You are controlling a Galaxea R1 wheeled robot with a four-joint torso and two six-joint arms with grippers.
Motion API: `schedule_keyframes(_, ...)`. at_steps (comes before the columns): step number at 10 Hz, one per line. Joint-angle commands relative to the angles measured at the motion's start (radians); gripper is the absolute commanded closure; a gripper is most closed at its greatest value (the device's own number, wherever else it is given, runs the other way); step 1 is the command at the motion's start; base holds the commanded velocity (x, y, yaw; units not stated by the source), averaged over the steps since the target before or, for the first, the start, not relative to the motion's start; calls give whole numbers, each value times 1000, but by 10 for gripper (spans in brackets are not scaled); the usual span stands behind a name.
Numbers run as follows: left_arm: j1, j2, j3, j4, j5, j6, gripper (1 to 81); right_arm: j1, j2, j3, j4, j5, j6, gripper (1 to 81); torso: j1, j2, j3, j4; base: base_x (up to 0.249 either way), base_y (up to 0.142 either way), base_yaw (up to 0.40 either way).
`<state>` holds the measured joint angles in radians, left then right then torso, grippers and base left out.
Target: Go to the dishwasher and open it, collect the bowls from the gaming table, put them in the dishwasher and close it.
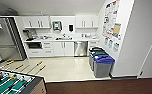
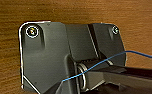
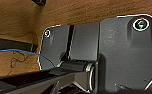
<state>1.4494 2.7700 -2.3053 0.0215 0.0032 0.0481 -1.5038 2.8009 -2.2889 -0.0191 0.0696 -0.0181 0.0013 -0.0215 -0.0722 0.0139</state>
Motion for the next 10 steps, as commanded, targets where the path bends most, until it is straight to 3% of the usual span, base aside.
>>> schedule_keyframes(1, -53, -19, 9, -9, 54, -4, 10, 53, -13, 20, 1, -53, -5, 10, 0, 0, 0, 0, 157, 0, 0)
schedule_keyframes(10, -53, -24, 9, -11, 52, -5, 10, 53, -16, 27, 1, -54, -5, 10, 0, 0, 0, 0, 157, 0, 0)
